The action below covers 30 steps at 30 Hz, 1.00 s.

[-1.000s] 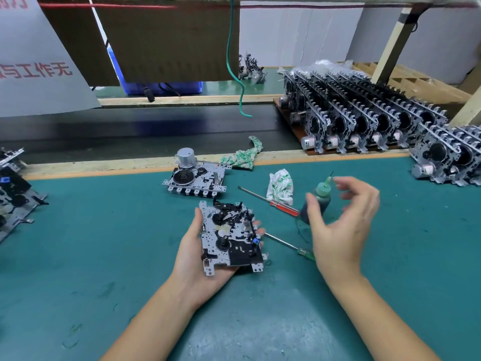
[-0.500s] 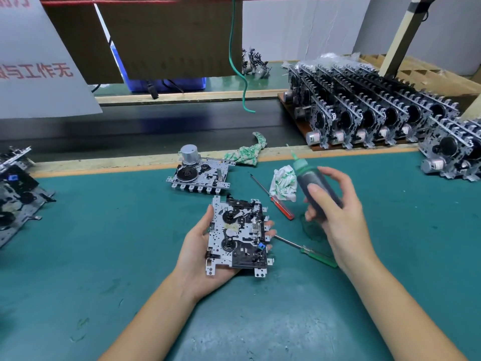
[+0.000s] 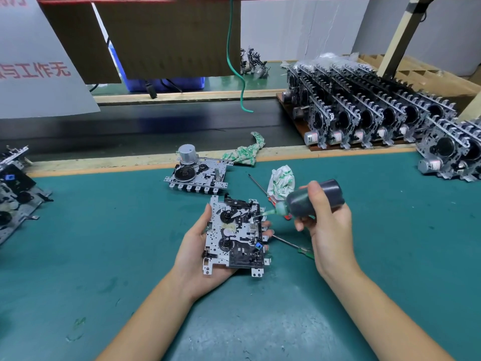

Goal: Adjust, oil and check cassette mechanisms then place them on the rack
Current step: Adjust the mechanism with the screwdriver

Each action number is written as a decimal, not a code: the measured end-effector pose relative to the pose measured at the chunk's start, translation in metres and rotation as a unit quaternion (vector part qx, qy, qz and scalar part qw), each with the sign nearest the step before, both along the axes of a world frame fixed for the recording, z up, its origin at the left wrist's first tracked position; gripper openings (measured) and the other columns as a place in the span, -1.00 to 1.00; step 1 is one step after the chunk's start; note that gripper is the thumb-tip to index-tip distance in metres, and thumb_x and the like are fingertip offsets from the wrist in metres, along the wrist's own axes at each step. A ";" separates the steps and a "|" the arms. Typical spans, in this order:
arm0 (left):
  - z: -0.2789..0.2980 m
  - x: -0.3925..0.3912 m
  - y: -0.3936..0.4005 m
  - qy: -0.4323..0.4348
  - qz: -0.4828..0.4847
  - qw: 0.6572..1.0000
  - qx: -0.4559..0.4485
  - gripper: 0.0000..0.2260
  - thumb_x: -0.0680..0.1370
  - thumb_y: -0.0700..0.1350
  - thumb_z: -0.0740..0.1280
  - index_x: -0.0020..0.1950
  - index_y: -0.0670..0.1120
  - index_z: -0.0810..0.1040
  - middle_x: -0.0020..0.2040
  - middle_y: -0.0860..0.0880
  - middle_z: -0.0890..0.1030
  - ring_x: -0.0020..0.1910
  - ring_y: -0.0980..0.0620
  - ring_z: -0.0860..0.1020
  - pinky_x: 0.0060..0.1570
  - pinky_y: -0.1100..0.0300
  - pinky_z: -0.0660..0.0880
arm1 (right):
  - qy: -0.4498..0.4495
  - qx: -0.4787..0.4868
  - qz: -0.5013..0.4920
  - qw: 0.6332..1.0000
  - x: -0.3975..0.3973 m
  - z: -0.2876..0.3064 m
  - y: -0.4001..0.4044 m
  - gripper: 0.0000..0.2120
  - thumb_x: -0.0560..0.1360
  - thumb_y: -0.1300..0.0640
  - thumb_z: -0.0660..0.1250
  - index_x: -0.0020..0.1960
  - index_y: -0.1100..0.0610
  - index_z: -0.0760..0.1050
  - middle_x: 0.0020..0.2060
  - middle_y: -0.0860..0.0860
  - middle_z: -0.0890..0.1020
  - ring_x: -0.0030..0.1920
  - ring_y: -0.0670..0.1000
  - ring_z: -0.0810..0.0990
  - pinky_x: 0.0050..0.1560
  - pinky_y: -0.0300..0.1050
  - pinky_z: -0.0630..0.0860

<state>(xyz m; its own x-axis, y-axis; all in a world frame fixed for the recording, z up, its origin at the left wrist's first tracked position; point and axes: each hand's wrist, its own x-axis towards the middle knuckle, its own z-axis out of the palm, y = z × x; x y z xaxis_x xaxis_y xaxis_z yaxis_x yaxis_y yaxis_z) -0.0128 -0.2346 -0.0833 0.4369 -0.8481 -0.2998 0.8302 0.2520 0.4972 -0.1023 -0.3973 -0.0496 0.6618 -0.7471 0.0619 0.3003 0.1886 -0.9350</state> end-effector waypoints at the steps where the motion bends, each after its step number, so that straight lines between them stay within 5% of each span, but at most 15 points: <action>1: 0.000 0.000 0.000 0.001 0.000 1.000 0.000 -0.39 0.54 0.22 0.12 0.27 -0.27 0.52 0.31 -0.35 0.45 0.29 -0.30 0.46 0.28 -0.18 0.38 | 0.000 -0.008 -0.009 1.000 0.000 -0.001 -0.001 -0.72 0.38 -0.04 0.35 -0.20 0.18 0.41 -0.46 -0.05 0.54 -0.51 -0.08 0.41 -0.56 -0.26 0.33; 24: 0.000 0.000 0.000 0.010 -0.006 1.000 -0.006 -0.40 0.50 0.21 0.18 0.25 -0.26 0.55 0.30 -0.33 0.47 0.27 -0.31 0.47 0.25 -0.24 0.37 | 0.036 -0.069 -0.022 0.997 0.001 -0.002 -0.002 -0.70 0.39 -0.04 0.35 -0.22 0.19 0.41 -0.50 -0.06 0.53 -0.60 -0.08 0.35 -0.56 -0.29 0.30; 30: 0.002 0.000 0.000 0.010 -0.002 1.000 0.001 -0.39 0.52 0.22 0.14 0.25 -0.27 0.54 0.30 -0.34 0.47 0.27 -0.31 0.48 0.23 -0.24 0.39 | 0.008 -0.052 -0.004 0.999 -0.001 0.001 0.000 -0.69 0.33 -0.06 0.48 -0.19 0.15 0.49 -0.39 -0.07 0.62 -0.42 -0.10 0.56 -0.50 -0.26 0.45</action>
<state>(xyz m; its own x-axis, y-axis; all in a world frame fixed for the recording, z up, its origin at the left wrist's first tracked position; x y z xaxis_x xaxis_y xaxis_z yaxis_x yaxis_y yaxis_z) -0.0127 -0.2345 -0.0814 0.4270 -0.8493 -0.3106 0.8412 0.2469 0.4811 -0.1030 -0.3969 -0.0487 0.6568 -0.7429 0.1292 0.2864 0.0873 -0.9541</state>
